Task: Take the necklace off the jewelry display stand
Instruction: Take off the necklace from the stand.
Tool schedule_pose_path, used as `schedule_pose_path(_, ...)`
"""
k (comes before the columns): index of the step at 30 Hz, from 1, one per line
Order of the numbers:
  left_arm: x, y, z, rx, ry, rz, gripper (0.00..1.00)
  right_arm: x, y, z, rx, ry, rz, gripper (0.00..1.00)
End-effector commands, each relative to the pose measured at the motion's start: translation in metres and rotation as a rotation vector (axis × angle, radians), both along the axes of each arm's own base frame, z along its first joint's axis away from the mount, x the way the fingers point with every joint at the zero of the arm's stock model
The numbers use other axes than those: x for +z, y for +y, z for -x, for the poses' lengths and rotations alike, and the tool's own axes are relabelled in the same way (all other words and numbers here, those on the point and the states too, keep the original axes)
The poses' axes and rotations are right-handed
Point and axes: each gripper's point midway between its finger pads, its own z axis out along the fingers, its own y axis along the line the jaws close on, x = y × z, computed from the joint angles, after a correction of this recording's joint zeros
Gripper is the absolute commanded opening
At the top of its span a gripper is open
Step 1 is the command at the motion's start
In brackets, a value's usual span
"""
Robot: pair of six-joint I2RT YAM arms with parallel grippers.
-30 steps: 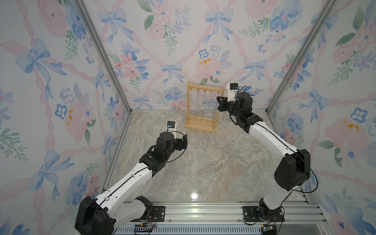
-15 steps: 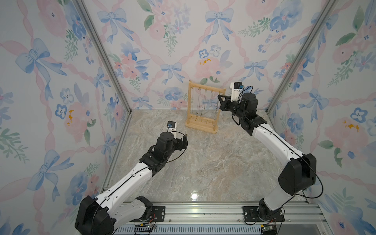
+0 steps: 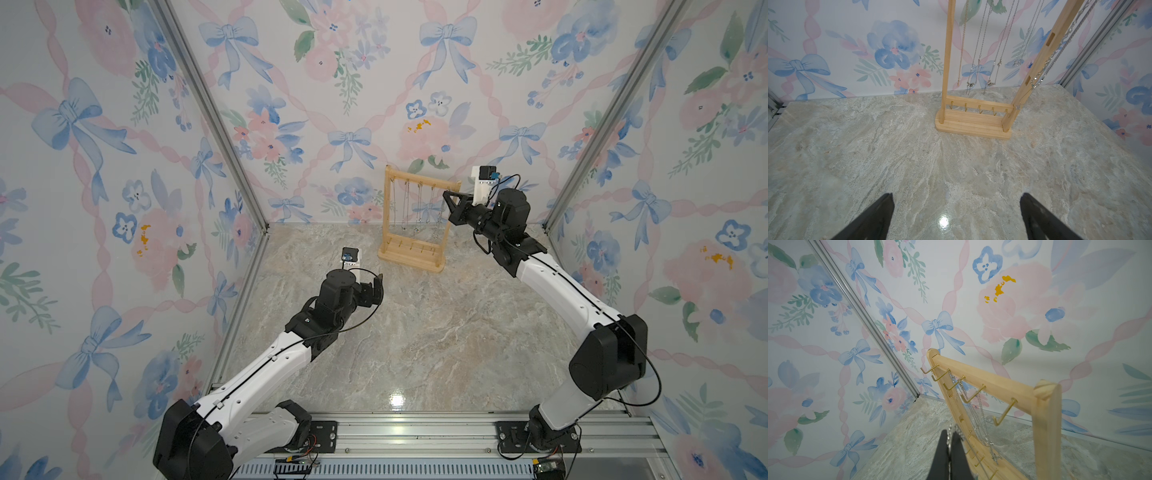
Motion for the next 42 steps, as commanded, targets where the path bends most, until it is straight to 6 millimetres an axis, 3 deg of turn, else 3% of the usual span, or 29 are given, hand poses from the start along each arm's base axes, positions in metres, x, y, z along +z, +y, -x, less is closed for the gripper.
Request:
schedule_pose_path(1, -0.003, 0.001, -0.002, 0.008, 0.014, 0.004, 0.98, 0.024, 0.000, 0.019, 0.049, -0.052, -0.026, 0.00)
schedule_pose_path(6, 0.000, -0.002, -0.001, -0.026, 0.002, -0.010, 0.98, 0.021, 0.010, 0.038, 0.112, -0.048, 0.030, 0.00)
schedule_pose_path(13, 0.011, -0.008, 0.002, -0.094, -0.036, -0.007, 0.98, 0.018, 0.026, 0.086, 0.220, -0.084, 0.142, 0.00)
schedule_pose_path(25, 0.045, -0.067, 0.042, -0.507, -0.152, 0.150, 0.98, 0.011, 0.036, 0.151, 0.382, -0.117, 0.208, 0.00)
schedule_pose_path(33, 0.062, -0.101, 0.070, -0.733, -0.186, 0.221, 0.96, 0.002, 0.035, 0.175, 0.449, -0.103, 0.248, 0.00)
schedule_pose_path(42, 0.072, -0.130, 0.072, -0.809, -0.176, 0.230, 0.92, -0.004, 0.033, 0.188, 0.486, -0.101, 0.269, 0.00)
